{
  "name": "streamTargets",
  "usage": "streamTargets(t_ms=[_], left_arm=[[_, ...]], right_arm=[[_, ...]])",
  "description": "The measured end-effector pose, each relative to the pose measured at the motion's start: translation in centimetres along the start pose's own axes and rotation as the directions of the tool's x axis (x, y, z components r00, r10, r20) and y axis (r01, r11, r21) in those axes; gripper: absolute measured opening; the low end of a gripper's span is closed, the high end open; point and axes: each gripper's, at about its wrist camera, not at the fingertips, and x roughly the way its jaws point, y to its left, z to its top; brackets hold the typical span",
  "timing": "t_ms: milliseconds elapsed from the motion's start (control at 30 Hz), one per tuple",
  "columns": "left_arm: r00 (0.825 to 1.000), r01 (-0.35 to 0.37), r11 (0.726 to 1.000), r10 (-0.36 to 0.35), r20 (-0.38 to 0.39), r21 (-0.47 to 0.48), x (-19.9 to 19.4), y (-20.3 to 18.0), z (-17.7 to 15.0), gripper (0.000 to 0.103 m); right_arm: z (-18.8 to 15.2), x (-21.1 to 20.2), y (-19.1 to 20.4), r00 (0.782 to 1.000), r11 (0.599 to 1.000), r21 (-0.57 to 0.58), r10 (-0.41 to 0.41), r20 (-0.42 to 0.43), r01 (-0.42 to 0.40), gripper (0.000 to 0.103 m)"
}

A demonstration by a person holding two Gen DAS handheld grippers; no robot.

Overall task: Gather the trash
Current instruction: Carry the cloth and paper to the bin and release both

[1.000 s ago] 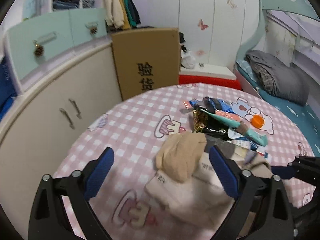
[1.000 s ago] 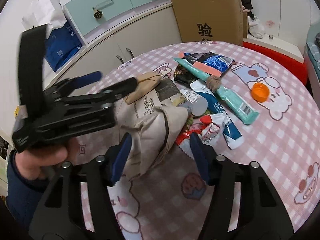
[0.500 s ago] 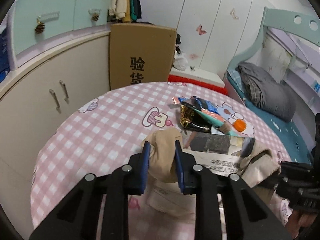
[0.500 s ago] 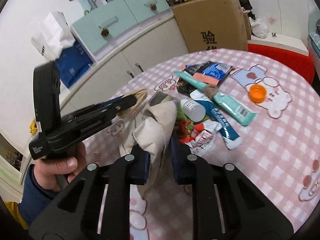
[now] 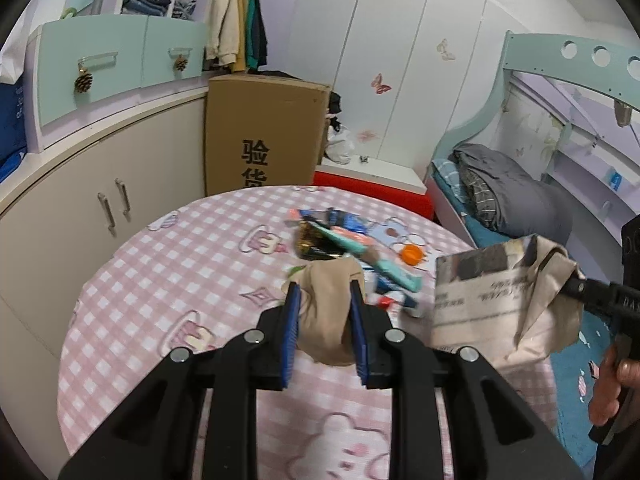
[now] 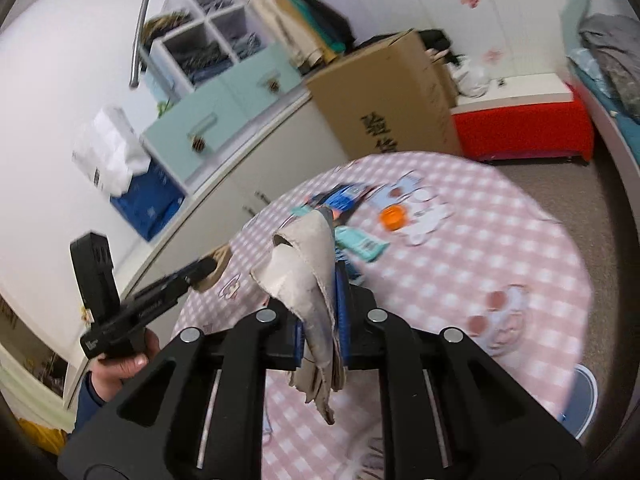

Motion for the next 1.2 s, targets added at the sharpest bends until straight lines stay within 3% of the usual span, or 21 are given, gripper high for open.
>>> streamTargets(t_ms=[267, 467, 667, 833, 1000, 1200], left_arm=[[0.996, 0.085, 0.995, -0.085, 0.008, 0.049, -0.5, -5.9, 0.0, 0.023], [0.986, 0.166, 0.981, -0.166, -0.012, 0.097, 0.2, -11.6, 0.0, 0.023], [0.958, 0.286, 0.943, -0.280, -0.058, 0.169, 1.3, -19.6, -0.3, 0.023], [0.916, 0.398, 0.885, -0.374, -0.143, 0.240, 3.2, -27.6, -2.5, 0.023], [0.877, 0.469, 0.842, -0.409, -0.253, 0.265, 6.0, -33.5, -6.0, 0.023], [0.839, 0.481, 0.839, -0.356, -0.412, 0.256, 11.7, -38.0, -11.4, 0.023]], right_arm=[[0.6, -7.3, -3.7, 0.991, 0.996, 0.064, -0.063, 0.118, 0.056, 0.013], [-0.1, -12.9, -8.0, 0.972, 0.983, 0.137, -0.145, 0.187, 0.121, 0.013], [-2.4, -18.4, -13.7, 0.936, 0.941, 0.258, -0.277, 0.216, 0.219, 0.013], [-5.1, -20.5, -18.8, 0.906, 0.876, 0.351, -0.399, 0.139, 0.331, 0.013], [-9.1, -19.6, -24.1, 0.886, 0.800, 0.431, -0.463, -0.001, 0.418, 0.013], [-14.5, -15.1, -30.9, 0.880, 0.723, 0.511, -0.441, -0.177, 0.465, 0.013]])
